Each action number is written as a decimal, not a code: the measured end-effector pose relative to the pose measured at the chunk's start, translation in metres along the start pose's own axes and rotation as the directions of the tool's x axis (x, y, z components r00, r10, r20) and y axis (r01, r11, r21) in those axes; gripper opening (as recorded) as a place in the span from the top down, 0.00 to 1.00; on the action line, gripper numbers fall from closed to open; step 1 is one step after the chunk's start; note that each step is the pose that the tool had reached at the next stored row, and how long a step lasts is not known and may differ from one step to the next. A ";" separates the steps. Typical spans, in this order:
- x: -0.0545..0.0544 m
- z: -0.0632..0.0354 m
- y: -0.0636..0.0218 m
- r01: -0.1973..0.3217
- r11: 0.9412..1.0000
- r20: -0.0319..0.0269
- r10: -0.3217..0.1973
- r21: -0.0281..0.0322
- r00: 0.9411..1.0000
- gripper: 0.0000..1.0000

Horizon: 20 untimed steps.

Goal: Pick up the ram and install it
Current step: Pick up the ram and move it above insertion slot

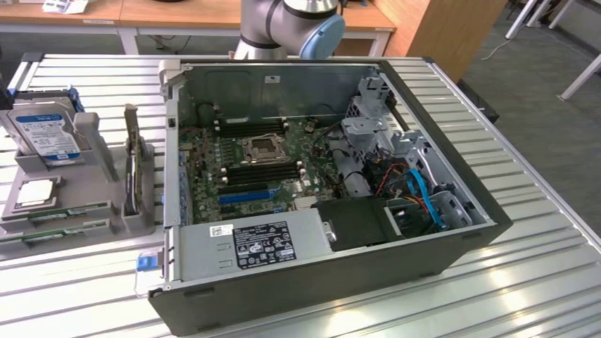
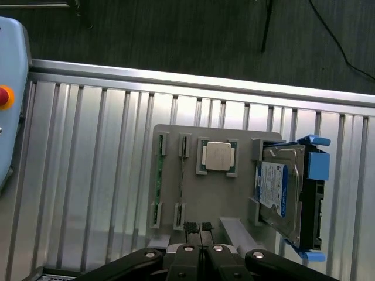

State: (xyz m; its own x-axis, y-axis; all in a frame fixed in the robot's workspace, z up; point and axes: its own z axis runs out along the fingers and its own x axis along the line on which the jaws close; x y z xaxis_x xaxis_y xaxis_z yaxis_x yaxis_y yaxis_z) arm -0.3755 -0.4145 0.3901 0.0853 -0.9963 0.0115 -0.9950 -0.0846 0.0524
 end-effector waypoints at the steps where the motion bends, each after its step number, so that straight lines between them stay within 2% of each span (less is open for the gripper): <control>1: 0.000 0.0000 0.0000 0.000 1.000 0.000 0.000 0.000 1.000 0.90; 9: 0.000 0.0000 0.0000 0.000 1.000 0.000 0.000 0.000 1.000 0.90; 10: 0.000 0.0000 0.0000 0.000 1.000 0.000 0.000 0.000 1.000 0.89; 11: 0.000 0.0000 0.0000 0.000 1.000 0.000 0.000 0.000 1.000 0.83; 12: 0.000 0.0000 0.0000 0.000 1.000 0.000 0.000 0.000 1.000 0.83; 13: 0.000 0.0000 0.0000 0.000 1.000 0.000 0.000 0.000 1.000 0.77; 14: 0.000 0.0000 0.0000 0.000 1.000 0.000 0.000 0.000 1.000 0.77; 15: 0.000 0.0000 0.0000 0.000 1.000 0.000 0.000 0.000 1.000 0.70; 20: 0.000 0.0002 0.0000 0.000 1.000 0.000 0.000 0.000 1.000 0.70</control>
State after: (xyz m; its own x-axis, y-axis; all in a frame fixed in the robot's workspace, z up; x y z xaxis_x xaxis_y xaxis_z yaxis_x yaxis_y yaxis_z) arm -0.3755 -0.4145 0.3899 0.0853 -0.9963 0.0115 -0.9950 -0.0846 0.0524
